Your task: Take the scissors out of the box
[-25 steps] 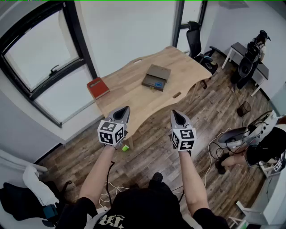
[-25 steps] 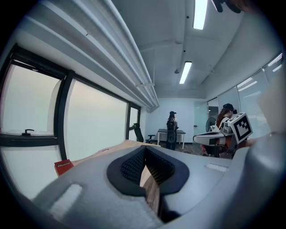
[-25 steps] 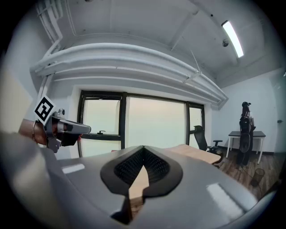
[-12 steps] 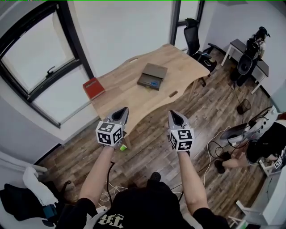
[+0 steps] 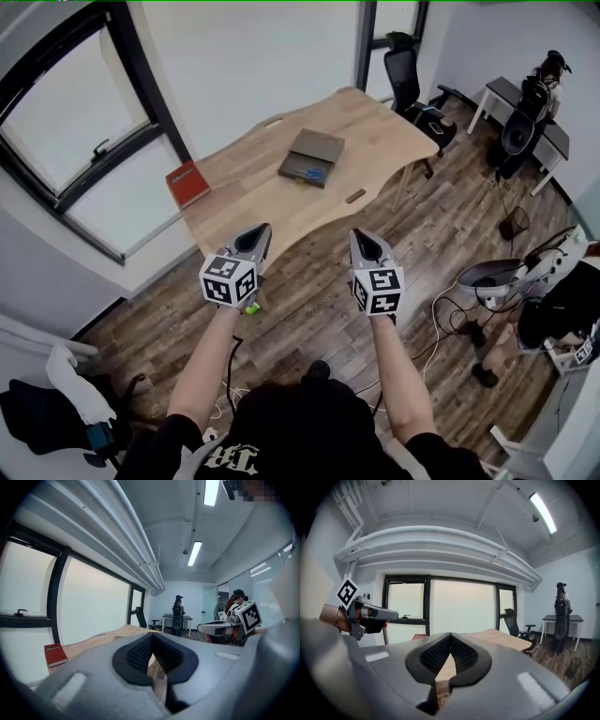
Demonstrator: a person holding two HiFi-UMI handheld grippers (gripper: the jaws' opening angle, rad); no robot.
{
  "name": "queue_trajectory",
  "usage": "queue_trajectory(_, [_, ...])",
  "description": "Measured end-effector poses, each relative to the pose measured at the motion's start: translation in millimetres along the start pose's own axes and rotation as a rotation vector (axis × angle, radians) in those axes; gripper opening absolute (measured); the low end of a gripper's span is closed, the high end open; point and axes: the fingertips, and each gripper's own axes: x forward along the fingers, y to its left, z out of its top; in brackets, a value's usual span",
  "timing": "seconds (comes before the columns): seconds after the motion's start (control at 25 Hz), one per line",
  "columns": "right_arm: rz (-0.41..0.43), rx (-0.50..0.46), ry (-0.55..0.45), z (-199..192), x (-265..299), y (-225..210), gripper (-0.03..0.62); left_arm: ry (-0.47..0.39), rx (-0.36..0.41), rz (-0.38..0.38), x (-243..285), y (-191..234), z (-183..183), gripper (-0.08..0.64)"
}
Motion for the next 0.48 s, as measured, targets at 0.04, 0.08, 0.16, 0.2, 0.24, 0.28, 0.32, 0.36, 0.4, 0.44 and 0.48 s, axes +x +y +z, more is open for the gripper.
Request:
queue_trajectory(0.04, [0.004,-0.004,0.003,-0.6,0.2,-4.0,0.005,0.0,0.0,0.001,4.0,-3.4,0.3,0.004])
queue_trajectory(0.08, [0.008,-0.008,0.006,-1.5,0.3,-7.6,0.005,0.0,0.0,0.002,7.6,-6.7,0.2,0.003])
queue_trajectory(0.16, [0.017,-0.018,0.01,-4.1,0.6,-13.9,0.005,-0.001,-0.003,0.002,13.8,-12.9,-1.5,0.003])
queue_trajectory(0.2, [0.021,-0.019,0.012,-5.5,0.9,-16.8,0.005,0.0,-0.005,0.003,16.5,-15.9,-2.9,0.003])
queue_trajectory(0.24, [0.025,-0.019,0.014,-6.9,0.8,-19.6,0.005,0.003,-0.006,0.004,18.9,-18.8,-4.5,0.003])
queue_trajectory(0.28, [0.029,-0.019,0.016,-8.3,0.4,-22.3,0.005,0.006,-0.008,0.005,21.1,-21.6,-6.2,0.003])
queue_trajectory(0.32, [0.033,-0.019,0.017,-9.6,0.1,-25.0,0.005,0.008,-0.011,0.006,23.3,-24.0,-7.7,0.003])
queue_trajectory(0.36, [0.037,-0.019,0.019,-10.7,0.4,-27.7,0.005,0.011,-0.014,0.007,25.4,-25.4,-8.8,0.003])
queue_trajectory(0.4, [0.039,-0.018,0.022,-11.6,1.4,-30.2,0.005,0.013,-0.016,0.009,27.4,-25.7,-9.5,0.003])
queue_trajectory(0.44, [0.041,-0.017,0.025,-12.4,2.9,-32.4,0.005,0.014,-0.019,0.012,29.1,-25.2,-10.2,0.003])
queue_trajectory(0.48, [0.042,-0.015,0.028,-13.5,4.6,-34.5,0.005,0.016,-0.022,0.015,30.6,-24.3,-11.0,0.003])
